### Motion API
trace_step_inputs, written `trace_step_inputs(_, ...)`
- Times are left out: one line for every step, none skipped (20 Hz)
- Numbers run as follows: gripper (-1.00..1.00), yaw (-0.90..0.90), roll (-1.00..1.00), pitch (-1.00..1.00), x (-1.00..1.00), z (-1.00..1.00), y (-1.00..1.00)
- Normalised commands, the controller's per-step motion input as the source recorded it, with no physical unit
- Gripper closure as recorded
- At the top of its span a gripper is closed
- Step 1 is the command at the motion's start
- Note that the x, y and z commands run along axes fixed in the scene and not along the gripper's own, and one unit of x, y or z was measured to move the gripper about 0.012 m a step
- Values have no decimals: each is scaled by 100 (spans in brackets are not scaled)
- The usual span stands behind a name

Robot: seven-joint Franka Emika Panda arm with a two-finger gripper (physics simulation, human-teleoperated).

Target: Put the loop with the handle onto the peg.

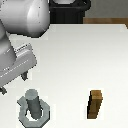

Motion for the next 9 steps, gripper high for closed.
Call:
trace_step_inputs(-100,0,0,0,0,0,0)
trace_step_inputs(-100,0,0,0,0,0,0)
trace_step_inputs(-100,0,0,0,0,0,0)
trace_step_inputs(-100,0,0,0,0,0,0)
trace_step_inputs(-100,0,0,0,0,0,0)
trace_step_inputs(-100,0,0,0,0,0,0)
trace_step_inputs(-100,0,0,0,0,0,0)
trace_step_inputs(-100,0,0,0,0,0,0)
trace_step_inputs(-100,0,0,0,0,0,0)
